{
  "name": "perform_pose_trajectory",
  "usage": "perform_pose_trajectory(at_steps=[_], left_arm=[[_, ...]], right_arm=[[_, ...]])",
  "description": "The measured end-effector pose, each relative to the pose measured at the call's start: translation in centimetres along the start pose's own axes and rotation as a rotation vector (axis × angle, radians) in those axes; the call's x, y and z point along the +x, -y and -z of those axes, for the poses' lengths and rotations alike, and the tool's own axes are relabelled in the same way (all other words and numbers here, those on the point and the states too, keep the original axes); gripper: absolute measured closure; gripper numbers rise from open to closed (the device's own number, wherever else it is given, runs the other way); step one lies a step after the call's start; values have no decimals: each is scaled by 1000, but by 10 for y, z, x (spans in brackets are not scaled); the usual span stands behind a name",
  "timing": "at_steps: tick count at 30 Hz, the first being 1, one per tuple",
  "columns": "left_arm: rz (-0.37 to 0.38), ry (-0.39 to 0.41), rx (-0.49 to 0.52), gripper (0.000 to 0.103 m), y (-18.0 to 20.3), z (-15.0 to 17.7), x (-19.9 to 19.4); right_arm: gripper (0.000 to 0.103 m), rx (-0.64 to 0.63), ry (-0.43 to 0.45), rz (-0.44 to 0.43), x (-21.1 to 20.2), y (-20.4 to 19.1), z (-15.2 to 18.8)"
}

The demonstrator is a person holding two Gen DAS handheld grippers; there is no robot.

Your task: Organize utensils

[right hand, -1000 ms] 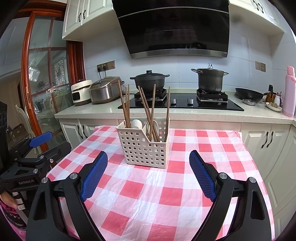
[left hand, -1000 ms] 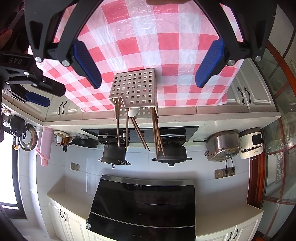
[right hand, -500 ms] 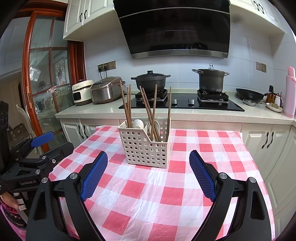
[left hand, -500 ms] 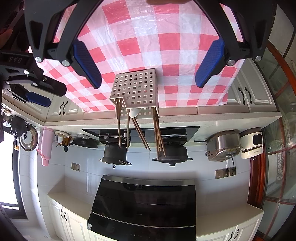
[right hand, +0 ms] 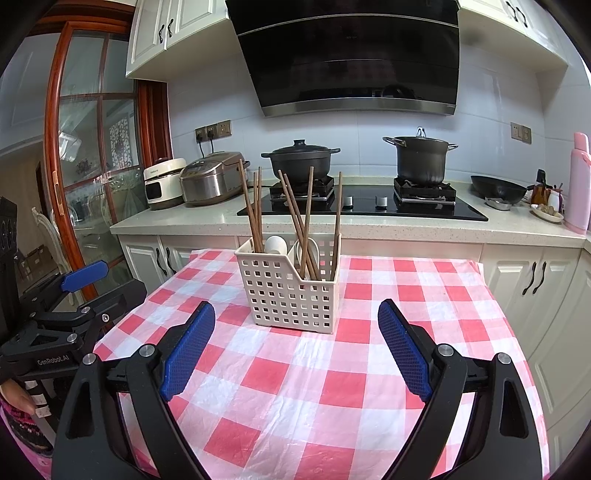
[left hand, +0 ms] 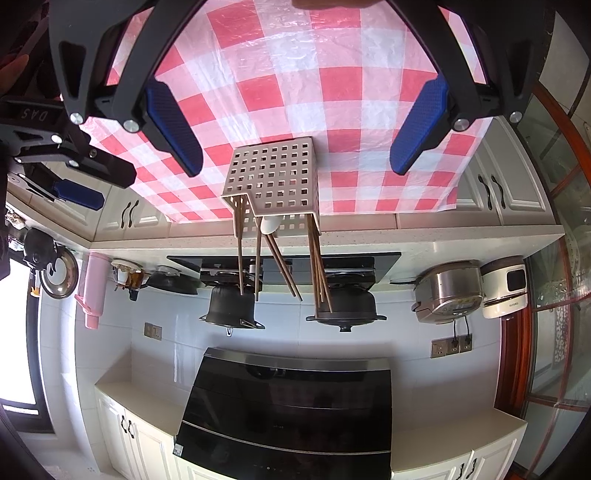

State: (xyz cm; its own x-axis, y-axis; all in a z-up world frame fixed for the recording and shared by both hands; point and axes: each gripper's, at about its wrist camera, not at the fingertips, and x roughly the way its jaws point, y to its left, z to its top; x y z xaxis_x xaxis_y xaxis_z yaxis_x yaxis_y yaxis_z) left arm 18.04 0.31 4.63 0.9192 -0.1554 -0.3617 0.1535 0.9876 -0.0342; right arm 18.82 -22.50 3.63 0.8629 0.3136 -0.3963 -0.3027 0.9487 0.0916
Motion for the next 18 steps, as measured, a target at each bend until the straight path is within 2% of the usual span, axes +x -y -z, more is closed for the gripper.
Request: perform_pose_trajectory(at_steps=[18], left_arm=[[8, 1, 0, 5, 0, 0, -2]], right_arm=[[18, 0, 0, 0, 0, 0, 0]])
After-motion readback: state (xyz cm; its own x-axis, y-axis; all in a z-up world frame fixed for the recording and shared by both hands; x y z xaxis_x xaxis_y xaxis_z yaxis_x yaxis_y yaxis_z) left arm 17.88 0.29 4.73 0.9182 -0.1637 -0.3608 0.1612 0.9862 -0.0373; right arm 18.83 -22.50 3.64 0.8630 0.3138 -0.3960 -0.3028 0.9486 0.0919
